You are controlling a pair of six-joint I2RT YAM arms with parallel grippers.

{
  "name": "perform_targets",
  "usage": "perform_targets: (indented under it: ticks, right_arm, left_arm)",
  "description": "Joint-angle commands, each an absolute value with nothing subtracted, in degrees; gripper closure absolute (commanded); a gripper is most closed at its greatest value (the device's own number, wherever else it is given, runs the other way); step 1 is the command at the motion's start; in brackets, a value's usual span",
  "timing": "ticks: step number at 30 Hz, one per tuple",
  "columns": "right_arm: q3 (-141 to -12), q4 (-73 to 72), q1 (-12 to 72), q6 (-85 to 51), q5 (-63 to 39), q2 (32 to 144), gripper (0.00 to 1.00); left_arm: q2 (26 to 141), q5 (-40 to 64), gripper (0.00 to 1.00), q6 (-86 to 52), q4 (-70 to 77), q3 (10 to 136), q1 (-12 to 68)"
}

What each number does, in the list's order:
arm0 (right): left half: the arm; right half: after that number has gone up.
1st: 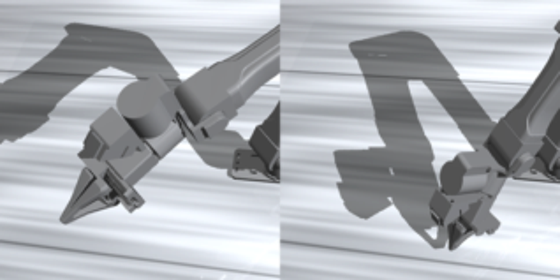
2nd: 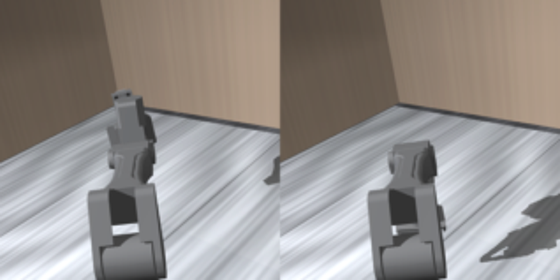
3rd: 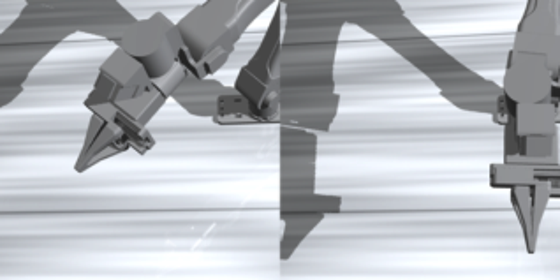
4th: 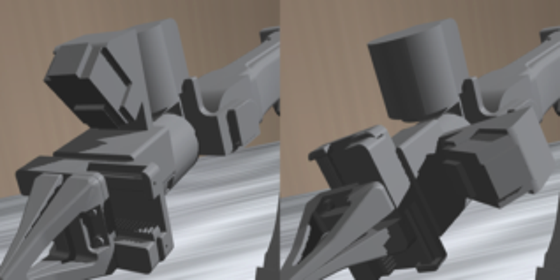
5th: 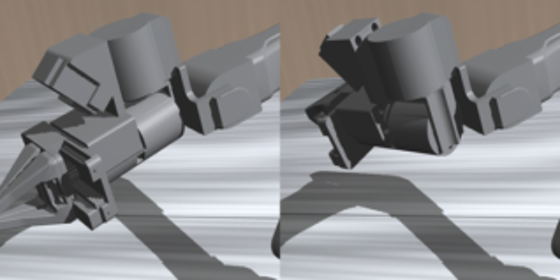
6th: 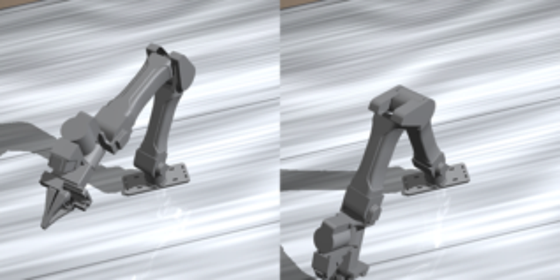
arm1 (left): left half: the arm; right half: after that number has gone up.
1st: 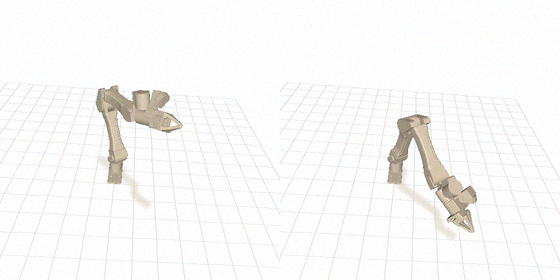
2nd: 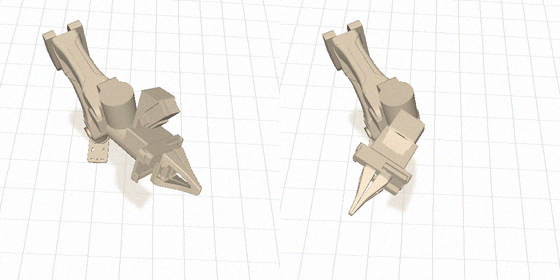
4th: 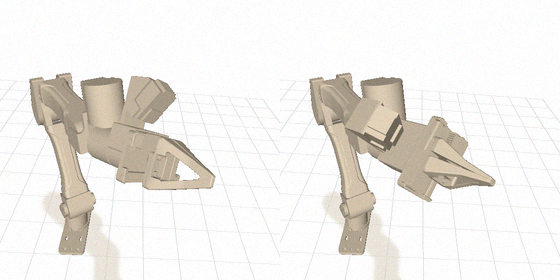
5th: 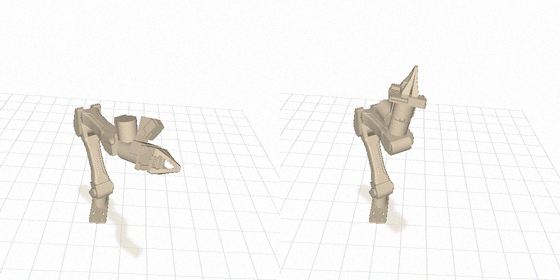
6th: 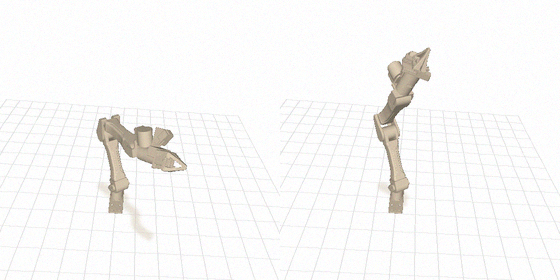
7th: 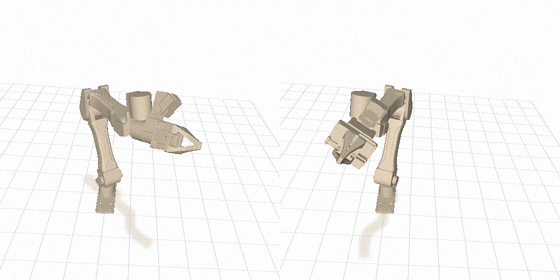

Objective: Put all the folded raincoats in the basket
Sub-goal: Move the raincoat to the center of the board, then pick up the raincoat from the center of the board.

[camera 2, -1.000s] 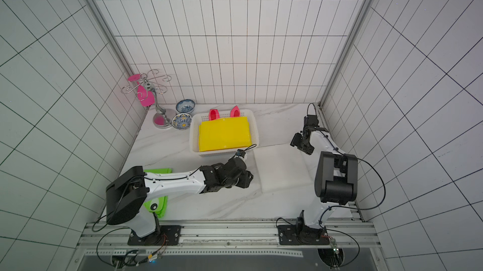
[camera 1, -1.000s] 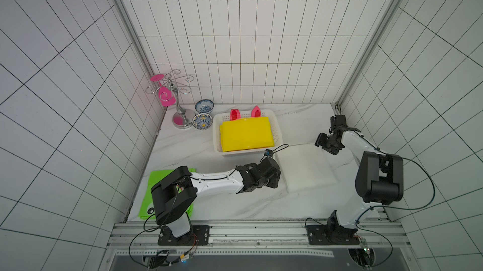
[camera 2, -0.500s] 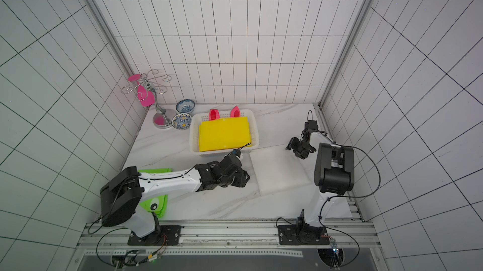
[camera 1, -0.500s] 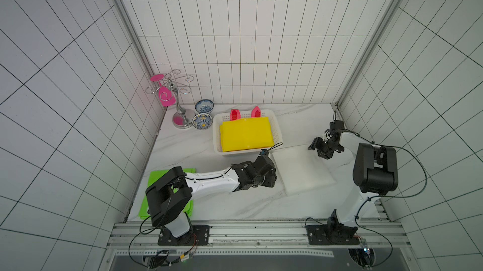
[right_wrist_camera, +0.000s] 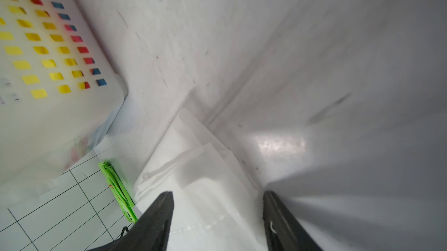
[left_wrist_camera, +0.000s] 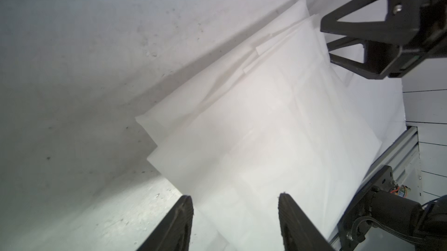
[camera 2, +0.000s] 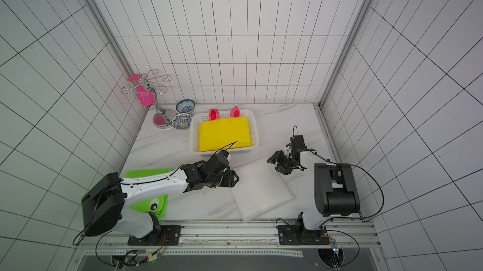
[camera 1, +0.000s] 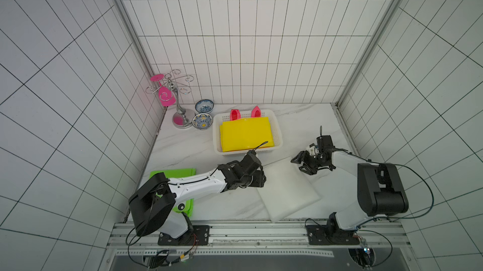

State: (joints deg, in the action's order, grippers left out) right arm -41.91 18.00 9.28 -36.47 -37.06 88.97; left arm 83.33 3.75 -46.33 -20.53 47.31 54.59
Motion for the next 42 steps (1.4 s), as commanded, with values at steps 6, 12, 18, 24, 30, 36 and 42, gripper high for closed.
perform_targets:
  ticks: [6,12,18,24,30,36,42]
  right_arm:
    - [-43.35,30.77,11.12,-34.79,-32.52,80.62,0.37]
    - [-43.87,39.03,9.88,-33.26,-26.63,78.01,0.36]
    - [-41.22,41.01,10.98,-32.34,-28.81,76.9,0.37]
    - [-38.57,35.88,14.94,-33.43,-33.75,78.15,0.37]
    - [-36.85,29.55,18.13,-35.68,-38.66,81.29,0.37]
    - [-36.14,22.04,21.84,-40.55,-41.43,82.35,0.37]
    - [-39.54,29.36,21.56,-36.21,-31.0,78.04,0.37]
  left_arm:
    - [71.73,6.63,0.4,-52.99,-27.83,40.06,53.79]
    - [71.79,14.63,0.33,-52.75,-27.34,36.53,54.2]
    - [73.51,13.42,0.32,-54.74,-20.42,35.23,54.2]
    - [77.39,15.89,0.33,-55.19,-10.47,33.92,52.19]
    - [80.79,17.94,0.34,-55.02,-7.29,32.87,46.6]
    - [78.83,18.41,0.4,-53.39,-5.75,31.08,40.2]
    - [77.92,20.59,0.42,-51.79,-7.12,32.23,38.14]
